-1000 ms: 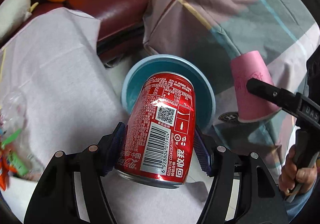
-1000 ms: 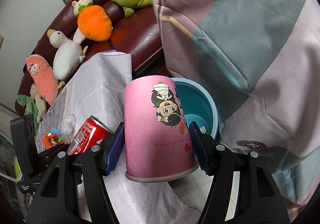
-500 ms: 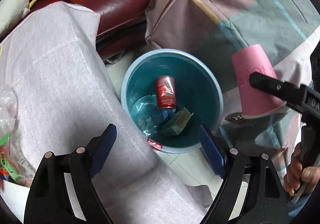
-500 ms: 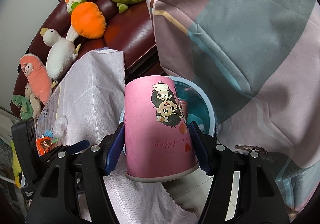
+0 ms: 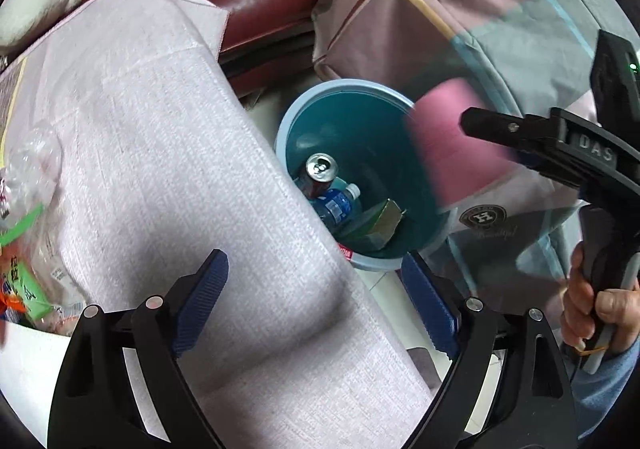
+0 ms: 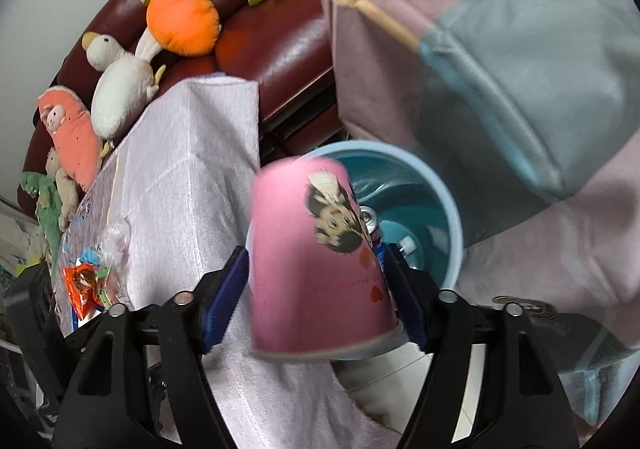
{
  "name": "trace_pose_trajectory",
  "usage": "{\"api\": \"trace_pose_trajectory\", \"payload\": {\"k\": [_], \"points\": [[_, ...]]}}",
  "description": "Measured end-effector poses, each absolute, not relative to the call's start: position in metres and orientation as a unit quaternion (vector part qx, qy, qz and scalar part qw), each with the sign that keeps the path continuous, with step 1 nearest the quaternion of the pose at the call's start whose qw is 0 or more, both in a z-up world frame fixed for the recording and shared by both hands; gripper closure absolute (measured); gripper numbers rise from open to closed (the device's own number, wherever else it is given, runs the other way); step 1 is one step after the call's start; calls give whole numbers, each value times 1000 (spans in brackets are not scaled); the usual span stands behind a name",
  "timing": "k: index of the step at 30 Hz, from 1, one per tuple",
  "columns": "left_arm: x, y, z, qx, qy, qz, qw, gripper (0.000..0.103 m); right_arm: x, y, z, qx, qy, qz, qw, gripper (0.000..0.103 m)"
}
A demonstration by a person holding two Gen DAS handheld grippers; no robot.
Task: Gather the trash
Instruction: 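Carry the can and cup over the teal bin and release both, then grasp the white pill bottle with the left tool while the right tool pinches the paper towel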
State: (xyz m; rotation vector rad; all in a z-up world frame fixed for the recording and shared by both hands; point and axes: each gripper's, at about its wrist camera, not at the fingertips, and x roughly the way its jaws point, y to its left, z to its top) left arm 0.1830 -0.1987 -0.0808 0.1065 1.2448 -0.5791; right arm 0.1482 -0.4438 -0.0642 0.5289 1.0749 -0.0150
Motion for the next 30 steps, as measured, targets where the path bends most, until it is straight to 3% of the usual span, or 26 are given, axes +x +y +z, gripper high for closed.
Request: {"api": "trace_pose_trajectory", "payload": {"k": [14,30], "points": [[173,-172,-73,25,573,-266,775,14,139,-427,-57,232,522,-25,820,25],[142,-97,-38,-8,539,-237,808,11,111,-362,-25,201,522,0,829,24]]}}
